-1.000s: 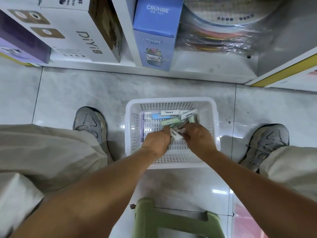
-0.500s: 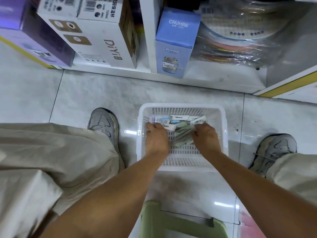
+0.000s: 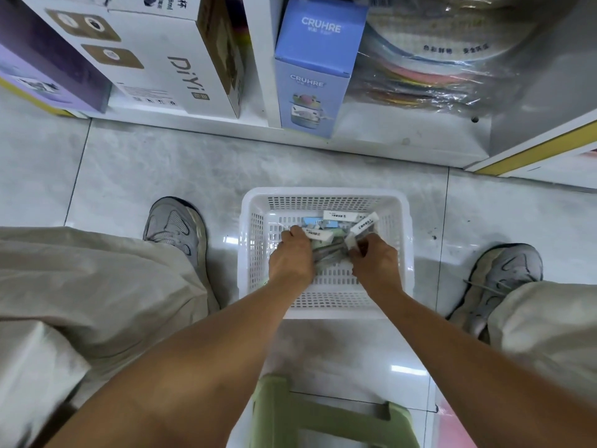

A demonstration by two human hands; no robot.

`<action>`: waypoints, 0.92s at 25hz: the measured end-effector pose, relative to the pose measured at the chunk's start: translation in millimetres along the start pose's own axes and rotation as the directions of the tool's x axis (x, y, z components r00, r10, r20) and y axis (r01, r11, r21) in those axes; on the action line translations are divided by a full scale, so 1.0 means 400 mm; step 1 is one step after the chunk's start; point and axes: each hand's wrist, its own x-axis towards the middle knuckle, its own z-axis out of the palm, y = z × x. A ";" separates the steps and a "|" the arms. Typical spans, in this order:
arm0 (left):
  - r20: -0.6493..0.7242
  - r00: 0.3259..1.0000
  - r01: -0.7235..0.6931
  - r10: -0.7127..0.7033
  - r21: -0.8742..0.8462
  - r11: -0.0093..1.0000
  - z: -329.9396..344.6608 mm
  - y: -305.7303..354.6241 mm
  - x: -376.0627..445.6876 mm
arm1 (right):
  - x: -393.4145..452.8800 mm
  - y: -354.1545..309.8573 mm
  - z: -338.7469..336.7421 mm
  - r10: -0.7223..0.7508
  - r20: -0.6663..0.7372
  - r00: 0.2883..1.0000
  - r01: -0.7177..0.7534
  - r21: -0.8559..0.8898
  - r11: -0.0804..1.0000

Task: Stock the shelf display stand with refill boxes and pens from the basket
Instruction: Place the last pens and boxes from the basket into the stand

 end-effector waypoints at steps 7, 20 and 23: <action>-0.013 0.976 -0.216 0.216 0.038 0.976 0.012 0.008 -0.002 | -0.022 0.012 0.019 0.064 0.092 0.994 -0.041 -0.235 0.971; 0.049 0.897 -0.431 0.439 0.306 0.849 0.028 0.048 -0.023 | -0.038 0.038 0.014 -0.002 0.123 0.992 0.044 -0.338 0.940; 0.068 0.906 -0.417 0.417 0.313 0.854 0.045 0.061 -0.028 | -0.036 0.043 0.016 0.078 0.130 0.988 -0.044 -0.247 0.968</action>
